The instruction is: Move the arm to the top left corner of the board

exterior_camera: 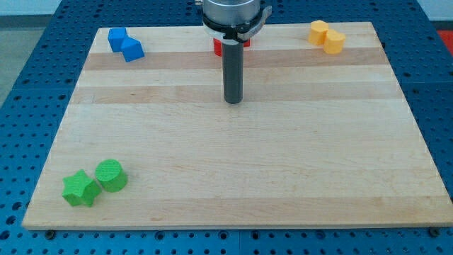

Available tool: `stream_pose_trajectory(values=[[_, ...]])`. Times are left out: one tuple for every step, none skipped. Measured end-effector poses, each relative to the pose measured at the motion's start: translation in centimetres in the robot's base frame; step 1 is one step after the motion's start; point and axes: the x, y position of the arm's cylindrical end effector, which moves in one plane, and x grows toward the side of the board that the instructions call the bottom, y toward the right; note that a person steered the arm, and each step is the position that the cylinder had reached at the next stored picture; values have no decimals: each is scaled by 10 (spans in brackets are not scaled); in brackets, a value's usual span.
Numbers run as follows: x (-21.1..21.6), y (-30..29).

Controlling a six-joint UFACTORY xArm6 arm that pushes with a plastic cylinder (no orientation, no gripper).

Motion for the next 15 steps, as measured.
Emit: stream_pose_trajectory(values=[[0, 0], [0, 0], [0, 0], [-6, 0], [-16, 0], [-35, 0], [-50, 0], [-63, 4], [-91, 28], [-97, 37], [-96, 21], [-96, -38], [-98, -86], [-111, -111], [-123, -114]])
